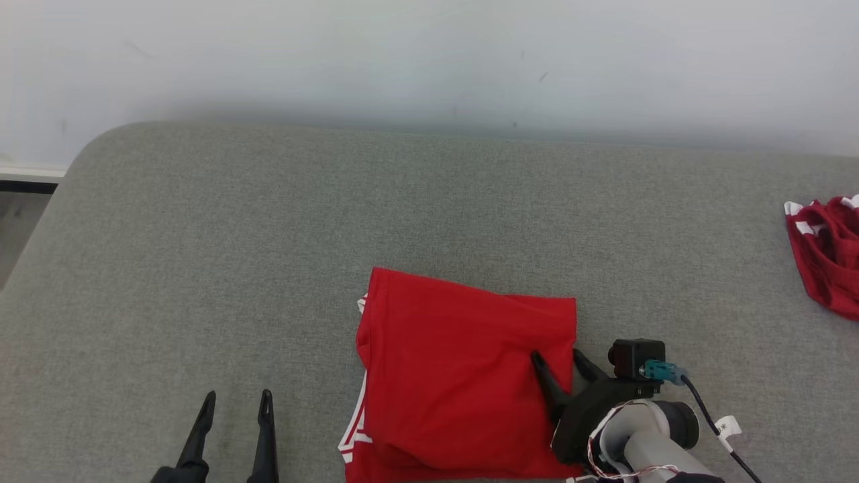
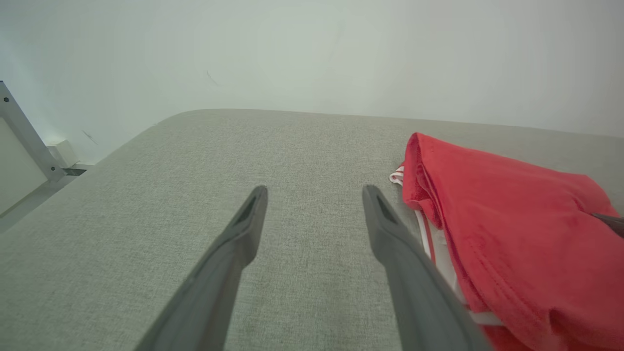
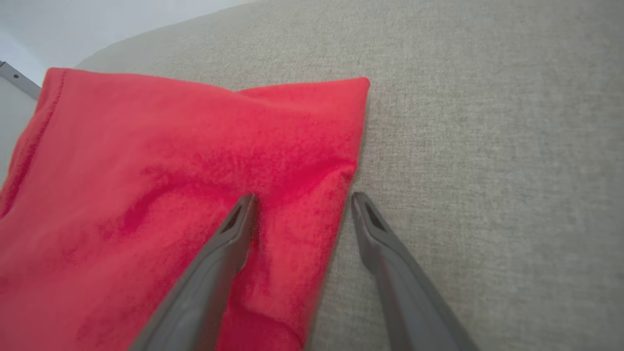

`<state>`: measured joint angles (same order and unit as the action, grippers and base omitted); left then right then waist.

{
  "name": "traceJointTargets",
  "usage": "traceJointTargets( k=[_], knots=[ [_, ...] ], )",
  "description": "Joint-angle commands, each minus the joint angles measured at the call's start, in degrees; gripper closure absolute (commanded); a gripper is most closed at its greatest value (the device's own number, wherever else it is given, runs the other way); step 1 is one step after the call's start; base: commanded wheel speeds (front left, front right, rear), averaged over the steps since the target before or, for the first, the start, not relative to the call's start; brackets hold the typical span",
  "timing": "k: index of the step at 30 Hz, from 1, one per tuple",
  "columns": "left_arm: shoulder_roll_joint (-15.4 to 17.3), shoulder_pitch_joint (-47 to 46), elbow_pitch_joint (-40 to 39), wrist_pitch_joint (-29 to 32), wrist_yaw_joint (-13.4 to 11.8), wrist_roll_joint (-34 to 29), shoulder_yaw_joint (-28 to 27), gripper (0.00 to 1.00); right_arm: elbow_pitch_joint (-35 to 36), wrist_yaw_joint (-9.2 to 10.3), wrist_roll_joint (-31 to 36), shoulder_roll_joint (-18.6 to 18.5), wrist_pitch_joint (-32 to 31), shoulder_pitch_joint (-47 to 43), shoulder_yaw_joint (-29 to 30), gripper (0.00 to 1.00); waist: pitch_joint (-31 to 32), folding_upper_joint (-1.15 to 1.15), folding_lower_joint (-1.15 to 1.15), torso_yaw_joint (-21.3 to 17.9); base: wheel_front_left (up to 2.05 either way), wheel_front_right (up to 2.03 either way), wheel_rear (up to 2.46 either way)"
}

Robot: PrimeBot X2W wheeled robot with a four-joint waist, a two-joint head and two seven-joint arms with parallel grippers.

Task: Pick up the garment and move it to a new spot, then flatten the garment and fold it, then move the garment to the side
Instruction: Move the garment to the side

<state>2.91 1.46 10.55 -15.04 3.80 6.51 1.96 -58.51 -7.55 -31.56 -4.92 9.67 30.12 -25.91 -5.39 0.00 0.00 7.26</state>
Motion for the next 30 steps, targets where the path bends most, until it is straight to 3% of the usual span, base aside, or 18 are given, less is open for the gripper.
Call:
traceJointTargets(
  k=[1,2,3,4,5,11,16,30],
  knots=[
    [-0.03,-0.53,0.06,-0.13,-0.13,0.23,-0.13,0.00,-1.12,0.10,-2.41,1.22,-0.71,-1.23,-0.72,0.00,-0.21,0.00,0.00,0.50,0.00,0.00,0.00],
    [-0.03,-0.45,0.04,-0.13,-0.21,0.27,-0.26,0.00,-1.16,0.08,-3.90,1.53,-1.42,-1.64,-1.11,0.00,-0.16,0.00,0.00,0.52,0.00,0.00,0.00],
    [-0.03,-0.37,-0.01,-0.13,-0.19,0.32,-0.37,0.00,-0.90,0.03,-5.06,1.81,-1.71,-1.95,-1.63,0.61,-0.11,0.00,0.00,0.49,0.00,0.00,0.00],
    [-0.03,-0.25,-0.08,-0.13,-0.18,0.34,-0.45,0.00,-0.63,-0.02,-5.97,1.96,-1.64,-2.14,-2.34,0.91,-0.04,0.00,0.00,0.41,0.00,0.00,0.00],
    [-0.04,-0.09,-0.17,-0.13,-0.29,0.36,-0.57,0.00,-0.41,-0.02,-6.65,2.01,-1.45,-2.19,-3.00,1.00,0.02,0.00,0.00,0.28,0.00,0.00,0.00],
    [-0.04,0.32,-0.59,-0.13,-0.66,0.95,-0.99,0.00,0.55,0.06,-8.64,-1.03,2.25,0.73,-4.83,1.00,0.09,0.00,0.00,-1.53,0.00,0.00,0.00],
    [-0.04,-0.52,-1.01,-0.13,-0.70,1.45,-0.99,0.00,1.85,0.12,-9.21,-6.05,4.09,5.07,-6.11,1.00,-0.70,0.00,0.00,-4.07,0.00,0.00,0.00],
    [-0.03,-4.54,-2.95,-0.13,-0.35,0.64,0.01,0.00,5.31,0.12,-6.98,-22.85,-2.20,18.17,-14.01,1.00,-6.65,0.00,0.00,-10.00,0.00,0.00,0.00]
  ],
)
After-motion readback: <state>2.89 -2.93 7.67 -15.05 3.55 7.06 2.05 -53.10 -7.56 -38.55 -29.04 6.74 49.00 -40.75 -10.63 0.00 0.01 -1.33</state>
